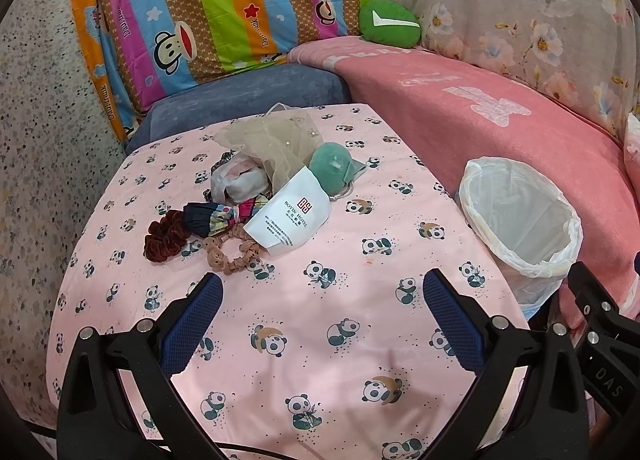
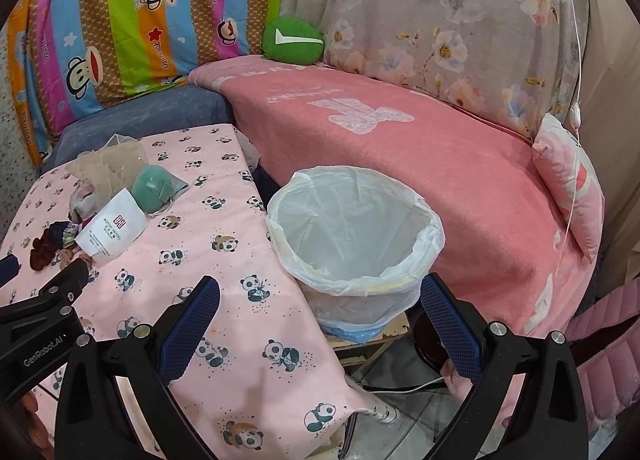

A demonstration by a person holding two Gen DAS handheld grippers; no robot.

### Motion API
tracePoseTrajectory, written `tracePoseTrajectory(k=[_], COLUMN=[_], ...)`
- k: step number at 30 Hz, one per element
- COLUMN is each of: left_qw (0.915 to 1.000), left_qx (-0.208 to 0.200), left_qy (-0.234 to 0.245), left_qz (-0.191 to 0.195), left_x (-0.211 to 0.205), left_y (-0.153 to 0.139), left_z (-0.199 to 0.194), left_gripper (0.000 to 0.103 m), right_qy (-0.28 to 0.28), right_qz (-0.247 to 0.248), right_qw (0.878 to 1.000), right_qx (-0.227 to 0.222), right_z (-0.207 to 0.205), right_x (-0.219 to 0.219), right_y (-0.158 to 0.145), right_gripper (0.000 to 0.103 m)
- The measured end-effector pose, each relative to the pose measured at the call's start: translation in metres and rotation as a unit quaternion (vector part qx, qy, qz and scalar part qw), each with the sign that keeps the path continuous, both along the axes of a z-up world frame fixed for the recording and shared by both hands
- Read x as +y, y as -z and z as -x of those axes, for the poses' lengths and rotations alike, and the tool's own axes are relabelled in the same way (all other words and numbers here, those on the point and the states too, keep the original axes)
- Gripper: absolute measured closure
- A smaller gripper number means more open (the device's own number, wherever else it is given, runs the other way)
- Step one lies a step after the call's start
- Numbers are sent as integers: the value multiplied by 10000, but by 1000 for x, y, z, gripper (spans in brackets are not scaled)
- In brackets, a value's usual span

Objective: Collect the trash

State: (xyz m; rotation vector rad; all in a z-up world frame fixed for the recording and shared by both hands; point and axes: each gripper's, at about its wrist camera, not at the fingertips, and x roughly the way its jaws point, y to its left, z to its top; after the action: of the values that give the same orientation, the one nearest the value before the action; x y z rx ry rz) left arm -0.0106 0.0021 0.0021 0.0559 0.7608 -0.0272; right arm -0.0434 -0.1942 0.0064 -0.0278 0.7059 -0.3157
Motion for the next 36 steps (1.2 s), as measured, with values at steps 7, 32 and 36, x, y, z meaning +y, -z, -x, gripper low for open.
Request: tracePoseTrajectory(k=[7, 32, 36], left_qw=[10000, 9992, 9990], left_qx=[-23, -165, -106], left_qy=[59, 233, 135], left_qz=[41, 290, 422], left_x=[-1, 14, 30], left_y=[-5, -5, -1], left_z=[0, -8, -15], left_gripper=[7, 8, 8], right_qy=[16, 161, 94], right_qz=[-10, 56, 25], right_qw=[10000, 9992, 9992], right_qx=[1, -371, -388], right_z=[0, -1, -7], right_x=[-1, 3, 11], right_y=[0, -16, -14], right_gripper=[7, 7, 7])
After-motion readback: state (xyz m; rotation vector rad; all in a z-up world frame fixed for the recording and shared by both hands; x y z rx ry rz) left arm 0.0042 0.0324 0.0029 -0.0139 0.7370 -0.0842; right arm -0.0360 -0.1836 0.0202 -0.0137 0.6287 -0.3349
